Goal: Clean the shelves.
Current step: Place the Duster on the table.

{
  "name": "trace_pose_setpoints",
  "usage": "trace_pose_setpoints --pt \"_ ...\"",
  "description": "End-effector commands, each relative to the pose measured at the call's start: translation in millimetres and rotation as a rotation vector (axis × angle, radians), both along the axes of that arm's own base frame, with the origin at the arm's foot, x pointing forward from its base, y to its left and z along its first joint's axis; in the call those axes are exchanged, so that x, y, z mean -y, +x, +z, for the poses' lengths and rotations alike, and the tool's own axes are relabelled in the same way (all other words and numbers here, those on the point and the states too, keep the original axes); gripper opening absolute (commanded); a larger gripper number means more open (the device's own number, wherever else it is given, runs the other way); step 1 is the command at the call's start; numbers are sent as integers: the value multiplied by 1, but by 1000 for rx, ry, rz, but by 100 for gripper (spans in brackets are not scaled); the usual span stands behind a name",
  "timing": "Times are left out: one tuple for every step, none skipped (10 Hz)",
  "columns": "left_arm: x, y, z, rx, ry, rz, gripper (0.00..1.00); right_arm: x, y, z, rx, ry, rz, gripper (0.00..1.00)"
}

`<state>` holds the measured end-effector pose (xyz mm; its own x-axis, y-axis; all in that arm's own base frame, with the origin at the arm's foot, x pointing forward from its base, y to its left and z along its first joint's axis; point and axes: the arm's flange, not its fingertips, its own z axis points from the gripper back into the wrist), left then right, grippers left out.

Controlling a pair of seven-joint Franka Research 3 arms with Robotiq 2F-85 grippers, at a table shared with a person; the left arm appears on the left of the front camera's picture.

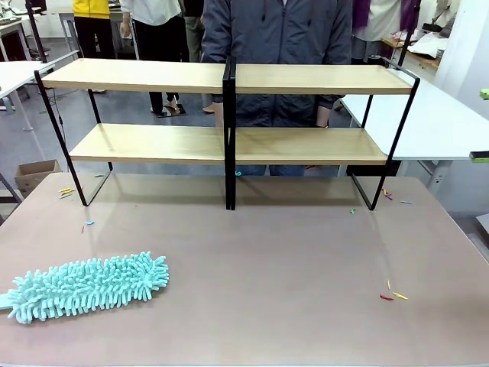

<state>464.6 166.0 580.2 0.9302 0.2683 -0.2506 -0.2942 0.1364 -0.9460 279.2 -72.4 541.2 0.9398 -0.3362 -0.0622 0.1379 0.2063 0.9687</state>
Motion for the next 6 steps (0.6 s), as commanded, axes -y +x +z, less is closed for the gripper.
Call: trace_pose_setpoints --pt "-5 -3 1 18 9 -10 100 -1 -1 2 6 2 4 100" --pt "-5 -3 1 18 9 -10 100 -1 -1 2 6 2 4 100" --pt "-5 -3 1 18 9 -10 100 -1 -1 2 6 2 4 100" --pt "-5 -3 1 18 9 -10 100 -1 -1 2 6 2 4 100" --pt "-5 -3 1 18 9 -10 100 -1 -1 2 6 2 4 100" --pt "-5 -3 1 18 9 -10 100 -1 -1 2 6 2 4 100"
